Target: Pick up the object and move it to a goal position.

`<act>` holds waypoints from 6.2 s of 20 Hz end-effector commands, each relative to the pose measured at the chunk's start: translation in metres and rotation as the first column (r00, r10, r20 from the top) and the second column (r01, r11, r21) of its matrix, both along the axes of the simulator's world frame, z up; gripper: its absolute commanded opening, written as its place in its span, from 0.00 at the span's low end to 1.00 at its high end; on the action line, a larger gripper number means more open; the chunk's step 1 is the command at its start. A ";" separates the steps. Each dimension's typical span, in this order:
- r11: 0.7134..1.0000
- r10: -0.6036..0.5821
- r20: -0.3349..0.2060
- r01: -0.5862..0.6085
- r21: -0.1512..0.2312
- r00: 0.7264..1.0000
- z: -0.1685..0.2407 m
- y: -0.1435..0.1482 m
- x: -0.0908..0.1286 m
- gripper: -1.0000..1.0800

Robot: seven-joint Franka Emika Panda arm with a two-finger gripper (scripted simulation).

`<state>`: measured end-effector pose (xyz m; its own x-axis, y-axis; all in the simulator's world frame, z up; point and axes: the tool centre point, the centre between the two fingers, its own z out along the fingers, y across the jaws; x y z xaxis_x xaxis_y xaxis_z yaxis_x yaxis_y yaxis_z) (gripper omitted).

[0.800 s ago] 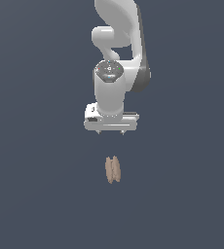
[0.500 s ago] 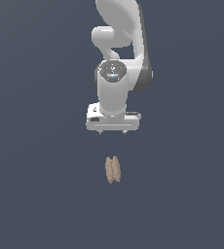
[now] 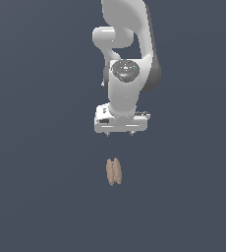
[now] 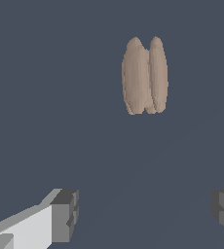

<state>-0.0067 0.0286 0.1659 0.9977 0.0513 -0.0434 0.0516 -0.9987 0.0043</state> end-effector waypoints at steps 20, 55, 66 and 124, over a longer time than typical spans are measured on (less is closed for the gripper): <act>0.999 0.040 0.024 -0.040 0.005 0.999 -0.039 -0.012 0.070 0.96; 0.998 0.070 0.043 -0.070 0.006 0.997 -0.127 -0.024 0.111 0.96; 0.998 0.070 0.043 -0.070 0.006 0.997 -0.126 -0.024 0.112 0.00; 0.998 0.070 0.043 -0.070 0.006 0.997 0.315 0.004 0.007 0.00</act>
